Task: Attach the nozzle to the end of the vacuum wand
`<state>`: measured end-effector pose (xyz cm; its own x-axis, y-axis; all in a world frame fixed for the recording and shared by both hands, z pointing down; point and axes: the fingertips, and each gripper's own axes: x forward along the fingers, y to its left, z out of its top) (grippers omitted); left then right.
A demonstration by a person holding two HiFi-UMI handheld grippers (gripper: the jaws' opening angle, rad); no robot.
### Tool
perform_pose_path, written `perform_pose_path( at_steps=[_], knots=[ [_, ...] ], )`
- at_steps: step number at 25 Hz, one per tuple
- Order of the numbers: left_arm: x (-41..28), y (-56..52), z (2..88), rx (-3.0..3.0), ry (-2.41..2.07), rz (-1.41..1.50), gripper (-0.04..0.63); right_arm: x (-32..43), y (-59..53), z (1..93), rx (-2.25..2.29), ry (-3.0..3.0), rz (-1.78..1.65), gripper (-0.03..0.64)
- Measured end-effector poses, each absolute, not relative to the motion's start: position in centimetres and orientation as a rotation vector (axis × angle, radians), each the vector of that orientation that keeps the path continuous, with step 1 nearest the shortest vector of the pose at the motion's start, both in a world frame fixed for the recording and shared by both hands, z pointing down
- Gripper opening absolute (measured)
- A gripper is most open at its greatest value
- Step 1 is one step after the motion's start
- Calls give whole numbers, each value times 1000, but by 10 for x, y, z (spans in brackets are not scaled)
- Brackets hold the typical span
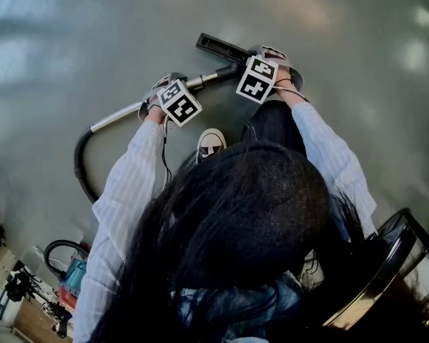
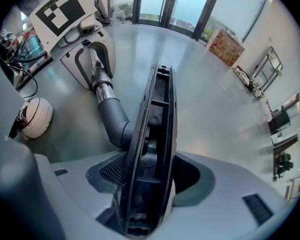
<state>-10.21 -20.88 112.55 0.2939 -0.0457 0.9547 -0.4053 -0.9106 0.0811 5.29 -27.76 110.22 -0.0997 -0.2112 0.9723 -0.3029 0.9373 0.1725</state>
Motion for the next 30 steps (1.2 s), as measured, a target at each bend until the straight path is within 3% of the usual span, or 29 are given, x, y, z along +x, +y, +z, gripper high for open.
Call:
perform_pose_path(
  at_steps=[13, 21, 30],
  knots=[
    [-116, -206, 1113, 2307, -578, 1639, 225, 73, -273, 1086, 477, -1755, 114, 264],
    [-123, -212, 1063, 2276, -792, 1326, 225, 100, -270, 1047, 683, -1933, 329, 264],
    [-109, -208, 1015, 2133, -1040, 817, 207, 104, -250, 961, 990, -2352, 884, 261]
  ],
)
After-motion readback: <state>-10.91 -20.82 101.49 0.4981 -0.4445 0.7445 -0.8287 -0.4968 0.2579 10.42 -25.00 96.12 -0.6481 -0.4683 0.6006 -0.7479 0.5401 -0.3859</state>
